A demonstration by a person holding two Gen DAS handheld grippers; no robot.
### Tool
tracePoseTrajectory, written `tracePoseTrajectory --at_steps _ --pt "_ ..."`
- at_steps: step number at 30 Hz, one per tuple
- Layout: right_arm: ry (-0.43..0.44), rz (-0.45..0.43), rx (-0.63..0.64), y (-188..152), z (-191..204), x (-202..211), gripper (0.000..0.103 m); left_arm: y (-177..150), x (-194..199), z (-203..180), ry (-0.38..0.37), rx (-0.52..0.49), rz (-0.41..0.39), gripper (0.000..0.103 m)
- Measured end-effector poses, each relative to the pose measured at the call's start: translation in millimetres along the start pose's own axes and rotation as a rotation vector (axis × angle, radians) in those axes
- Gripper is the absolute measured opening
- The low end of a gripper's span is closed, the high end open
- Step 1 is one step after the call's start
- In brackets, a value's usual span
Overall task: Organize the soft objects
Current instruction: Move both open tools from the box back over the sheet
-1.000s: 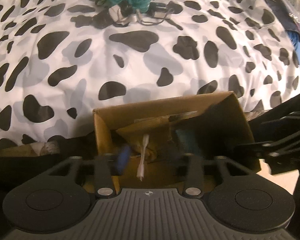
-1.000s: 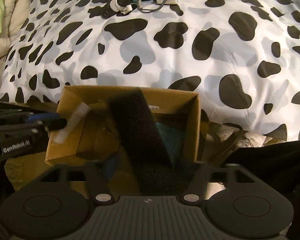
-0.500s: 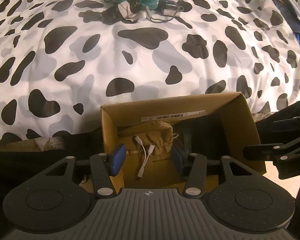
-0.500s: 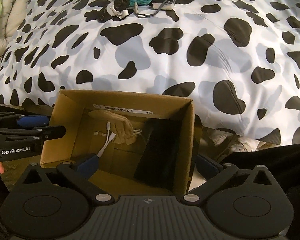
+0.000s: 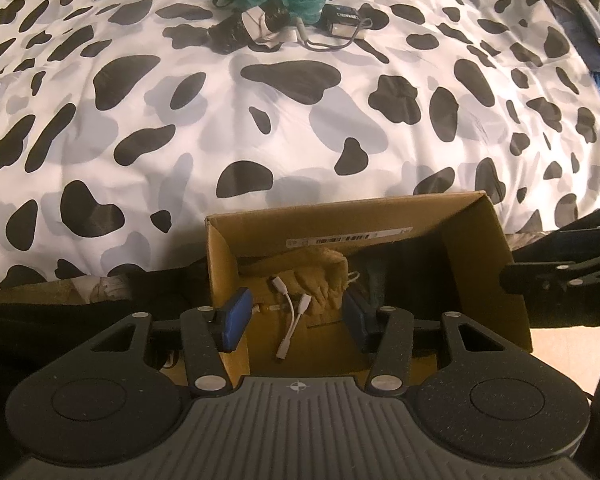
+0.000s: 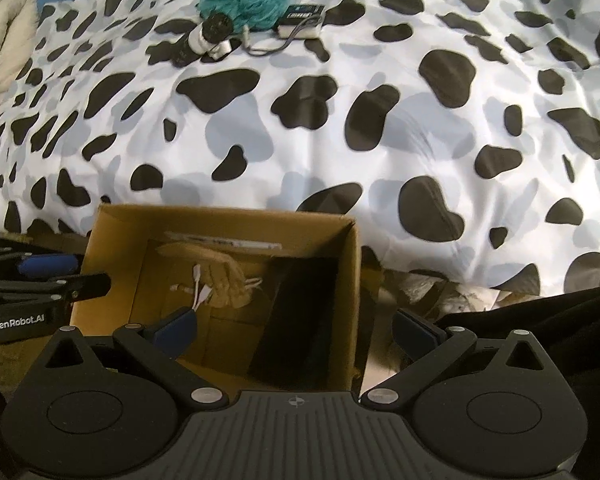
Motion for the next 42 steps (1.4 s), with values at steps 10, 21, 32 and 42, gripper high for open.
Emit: tracePoseTrajectory --at_steps 10,21,32,42 --pt "-0.019 -0.053 -0.037 13 -11 5 0.103 8 9 -2 0.002 -0.012 -0.055 0.049" --pt "-0.103 -0.144 -0.017 29 -15 11 0.103 17 15 14 0.053 0.060 -0.103 0.049" --pt "-0.210 -0.227 -0.005 50 -28 13 0.103 30 15 20 0.156 0.027 -0.118 0.065" --pt "-0.233 -0.283 -0.015 71 -34 9 0.103 52 16 28 0.194 0.003 -0.164 0.071"
Point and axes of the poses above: each gripper's, at about its wrist camera, not at the fingertips, and x roughly against the way its jaws point, z to its left, y to its top, the point moved 7 cm from there along -x, roughly the way its jaws point, and after that the axes turned 12 degrees about -y, right-handed, at the moved point
